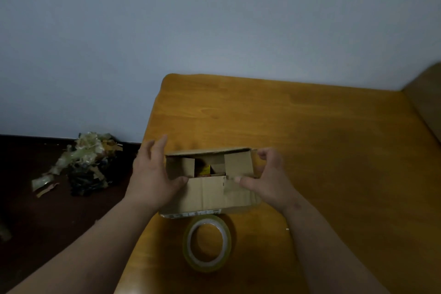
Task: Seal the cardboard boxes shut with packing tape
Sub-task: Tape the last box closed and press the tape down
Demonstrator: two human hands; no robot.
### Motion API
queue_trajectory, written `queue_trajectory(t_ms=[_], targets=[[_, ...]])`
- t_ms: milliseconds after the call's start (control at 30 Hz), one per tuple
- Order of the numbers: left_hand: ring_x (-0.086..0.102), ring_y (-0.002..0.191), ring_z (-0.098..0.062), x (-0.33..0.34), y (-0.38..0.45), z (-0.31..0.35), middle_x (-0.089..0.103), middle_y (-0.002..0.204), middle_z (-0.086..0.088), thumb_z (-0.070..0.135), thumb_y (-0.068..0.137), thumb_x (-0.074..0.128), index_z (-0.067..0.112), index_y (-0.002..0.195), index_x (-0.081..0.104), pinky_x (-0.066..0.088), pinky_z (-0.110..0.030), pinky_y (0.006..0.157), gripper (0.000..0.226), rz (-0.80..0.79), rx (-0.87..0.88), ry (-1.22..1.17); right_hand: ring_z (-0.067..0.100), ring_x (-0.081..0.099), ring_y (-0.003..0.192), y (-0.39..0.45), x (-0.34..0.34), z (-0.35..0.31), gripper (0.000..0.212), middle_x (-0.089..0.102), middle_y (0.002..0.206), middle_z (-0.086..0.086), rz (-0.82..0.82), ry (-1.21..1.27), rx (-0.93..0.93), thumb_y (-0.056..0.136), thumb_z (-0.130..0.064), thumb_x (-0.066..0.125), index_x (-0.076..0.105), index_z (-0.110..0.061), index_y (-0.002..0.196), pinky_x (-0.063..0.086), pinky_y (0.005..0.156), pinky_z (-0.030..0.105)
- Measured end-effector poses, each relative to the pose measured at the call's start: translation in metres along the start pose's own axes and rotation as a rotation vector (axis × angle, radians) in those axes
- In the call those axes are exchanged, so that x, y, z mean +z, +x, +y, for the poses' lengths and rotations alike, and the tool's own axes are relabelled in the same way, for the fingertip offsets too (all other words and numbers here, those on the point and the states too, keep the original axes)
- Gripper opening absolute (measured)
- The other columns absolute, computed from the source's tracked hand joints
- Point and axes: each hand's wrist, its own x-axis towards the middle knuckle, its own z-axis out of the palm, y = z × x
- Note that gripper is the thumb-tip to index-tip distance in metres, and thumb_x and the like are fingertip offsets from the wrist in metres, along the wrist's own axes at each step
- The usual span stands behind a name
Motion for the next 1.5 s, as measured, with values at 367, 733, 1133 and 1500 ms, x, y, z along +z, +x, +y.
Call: queue_trajectory(t_ms=[367, 733, 1133, 1500], targets=[[0.015, 0.148, -0.011, 0.026, 0.006, -0.019, 0.005, 0.163, 0.015, 0.036, 0.096, 0.058, 0.031, 0.144, 0.045, 0.026, -0.032, 0.116, 0.051, -0.184, 0.138, -0.028, 0.011, 0.038, 0.125, 0.009, 0.013, 0.026, 0.064, 0.029, 0.128, -0.012, 0.056, -0.316, -0.145, 0.084, -0.047, 0.071, 0.049, -0.023, 0.140, 0.036, 0.104, 0.027], [0.026, 0.144, -0.017, 0.037, -0.005, 0.008, 0.035, 0.153, 0.007, 0.061, 0.089, 0.027, 0.036, 0.138, 0.047, 0.009, -0.050, 0.121, 0.059, -0.159, 0.460, 0.323, 0.019, 0.035, 0.122, -0.002, 0.033, 0.015, 0.038, 0.047, 0.121, -0.007, 0.205, -0.647, -0.338, 0.081, -0.047, 0.062, 0.062, -0.030, 0.115, 0.027, 0.103, 0.041], [0.054, 0.101, -0.010, 0.033, 0.002, 0.064, 0.058, 0.084, 0.020, 0.036, 0.088, 0.060, 0.039, 0.083, 0.056, 0.019, -0.031, 0.091, 0.008, -0.411, 0.116, 0.103, 0.011, 0.048, 0.123, 0.001, 0.023, -0.012, 0.025, 0.059, 0.127, -0.015, -0.179, -0.414, 0.003, 0.096, -0.039, 0.058, 0.061, -0.038, 0.121, 0.029, 0.107, 0.038], [0.046, 0.083, 0.003, 0.035, -0.007, 0.058, 0.059, 0.081, 0.022, 0.033, 0.087, 0.069, 0.042, 0.074, 0.058, 0.017, -0.027, 0.089, 0.019, -0.352, 0.136, -0.049, 0.013, 0.055, 0.105, 0.000, 0.021, -0.012, 0.022, 0.060, 0.092, -0.020, -0.258, -0.307, 0.065, 0.096, -0.037, 0.058, 0.059, -0.043, 0.075, 0.035, 0.103, 0.044]])
